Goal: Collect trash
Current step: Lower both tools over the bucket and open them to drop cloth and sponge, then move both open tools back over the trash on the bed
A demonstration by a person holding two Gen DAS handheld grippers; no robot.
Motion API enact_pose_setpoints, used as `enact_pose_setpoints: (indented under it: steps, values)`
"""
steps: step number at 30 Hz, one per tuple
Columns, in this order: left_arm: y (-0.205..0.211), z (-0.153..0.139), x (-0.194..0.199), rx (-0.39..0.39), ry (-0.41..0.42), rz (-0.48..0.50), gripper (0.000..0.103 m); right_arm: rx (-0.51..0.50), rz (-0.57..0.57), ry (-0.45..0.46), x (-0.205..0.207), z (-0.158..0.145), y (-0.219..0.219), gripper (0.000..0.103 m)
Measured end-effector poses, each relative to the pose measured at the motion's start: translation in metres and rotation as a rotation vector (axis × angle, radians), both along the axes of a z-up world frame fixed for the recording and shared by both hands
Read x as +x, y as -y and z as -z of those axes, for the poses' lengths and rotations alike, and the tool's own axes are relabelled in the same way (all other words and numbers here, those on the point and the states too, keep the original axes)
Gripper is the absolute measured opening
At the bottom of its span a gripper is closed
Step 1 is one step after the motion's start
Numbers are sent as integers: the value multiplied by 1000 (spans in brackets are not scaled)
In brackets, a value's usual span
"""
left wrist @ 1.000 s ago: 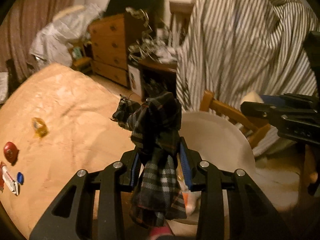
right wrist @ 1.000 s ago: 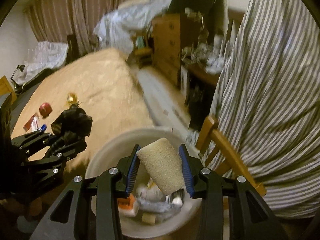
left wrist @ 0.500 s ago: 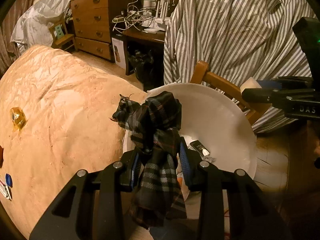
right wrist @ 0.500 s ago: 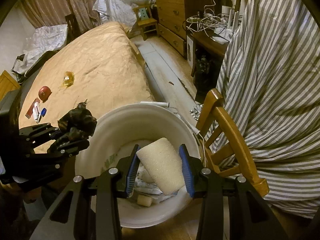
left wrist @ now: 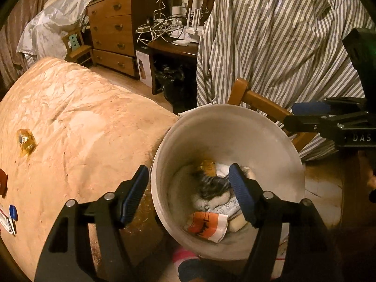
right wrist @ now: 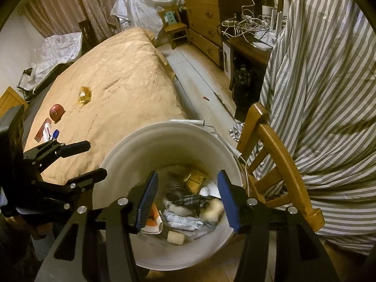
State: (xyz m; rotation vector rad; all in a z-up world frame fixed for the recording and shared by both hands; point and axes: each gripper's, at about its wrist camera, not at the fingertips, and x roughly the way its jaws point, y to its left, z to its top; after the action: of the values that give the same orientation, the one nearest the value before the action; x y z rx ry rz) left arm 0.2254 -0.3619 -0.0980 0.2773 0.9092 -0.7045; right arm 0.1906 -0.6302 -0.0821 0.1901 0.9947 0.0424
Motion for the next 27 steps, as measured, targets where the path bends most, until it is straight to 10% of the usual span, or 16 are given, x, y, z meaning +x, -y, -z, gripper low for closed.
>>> enact_pose_setpoints:
  steps: [13,27]
  values:
    - [-51,9,0,-14,-3,-71,68,10,-70,148,-18,-22,-48,60]
    - [-345,51,41,-113,-80,-693,68,106,-482,198,40,7,-300,62]
